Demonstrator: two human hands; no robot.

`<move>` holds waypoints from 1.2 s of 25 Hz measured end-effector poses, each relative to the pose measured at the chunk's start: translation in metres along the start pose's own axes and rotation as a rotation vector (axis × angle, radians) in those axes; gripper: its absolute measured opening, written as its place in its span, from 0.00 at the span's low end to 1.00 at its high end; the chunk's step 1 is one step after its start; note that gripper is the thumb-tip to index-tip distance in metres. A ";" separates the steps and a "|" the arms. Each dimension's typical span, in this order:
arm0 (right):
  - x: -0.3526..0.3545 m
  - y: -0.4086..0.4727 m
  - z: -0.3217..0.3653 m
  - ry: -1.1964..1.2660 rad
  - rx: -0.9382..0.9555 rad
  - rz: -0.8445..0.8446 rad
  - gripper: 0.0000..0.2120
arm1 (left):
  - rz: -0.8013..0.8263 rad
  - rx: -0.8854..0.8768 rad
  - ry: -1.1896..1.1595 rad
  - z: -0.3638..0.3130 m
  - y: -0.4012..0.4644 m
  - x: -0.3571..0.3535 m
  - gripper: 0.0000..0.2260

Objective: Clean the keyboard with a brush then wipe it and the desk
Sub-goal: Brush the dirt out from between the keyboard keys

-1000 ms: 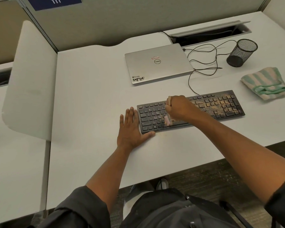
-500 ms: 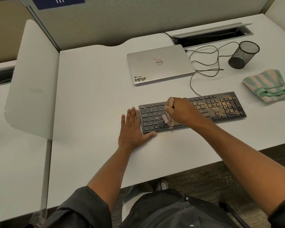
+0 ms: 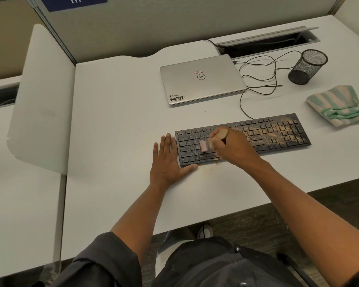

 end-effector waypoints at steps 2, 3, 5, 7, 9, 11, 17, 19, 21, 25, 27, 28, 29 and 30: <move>-0.013 -0.003 0.004 0.121 -0.042 0.074 0.08 | 0.002 0.001 0.003 0.000 -0.001 0.000 0.57; -0.019 -0.003 0.004 0.155 -0.067 0.074 0.08 | 0.005 0.002 0.003 0.000 0.000 0.000 0.57; -0.023 -0.003 0.001 0.125 -0.084 -0.023 0.07 | 0.002 0.003 -0.001 0.000 0.000 0.000 0.57; -0.016 -0.001 -0.003 0.002 -0.061 -0.150 0.06 | 0.000 0.001 -0.006 0.000 0.000 0.000 0.58; -0.010 0.001 -0.006 0.005 -0.047 -0.142 0.06 | -0.004 -0.002 -0.006 0.000 0.000 -0.001 0.58; -0.008 0.002 -0.002 0.127 -0.031 -0.069 0.05 | -0.007 0.001 -0.008 0.001 0.000 -0.002 0.58; -0.014 0.018 0.022 -0.250 0.053 0.005 0.08 | -0.009 0.000 -0.001 0.001 0.001 -0.003 0.58; -0.012 0.022 0.030 -0.357 0.034 0.095 0.09 | -0.016 -0.003 0.004 0.001 0.000 -0.003 0.58; -0.007 0.025 0.039 -0.315 0.042 0.120 0.09 | -0.020 -0.004 0.005 0.001 0.000 -0.003 0.57; -0.016 0.027 0.045 -0.320 0.096 0.065 0.07 | -0.014 -0.005 0.010 0.001 0.000 -0.003 0.57; -0.024 0.024 0.043 -0.433 0.091 0.108 0.08 | -0.015 -0.003 0.011 0.001 0.001 -0.004 0.57; -0.024 0.022 0.041 -0.458 0.080 0.141 0.09 | -0.012 -0.004 0.012 0.001 0.000 -0.004 0.57; -0.022 0.021 0.040 -0.456 0.067 0.170 0.10 | -0.012 -0.005 0.014 0.002 0.000 -0.005 0.58; -0.019 0.021 0.042 -0.439 0.064 0.179 0.10 | -0.015 -0.005 0.015 0.002 0.001 -0.005 0.58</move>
Point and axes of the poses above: each hand's wrist, its own y-axis towards the middle knuckle, its own x-axis out of the back of the hand, z = x × y, the point moved 3 cm from there along y, towards the middle knuckle, and after that the axes turned 14 degrees about -x, right-handed, at the moved point
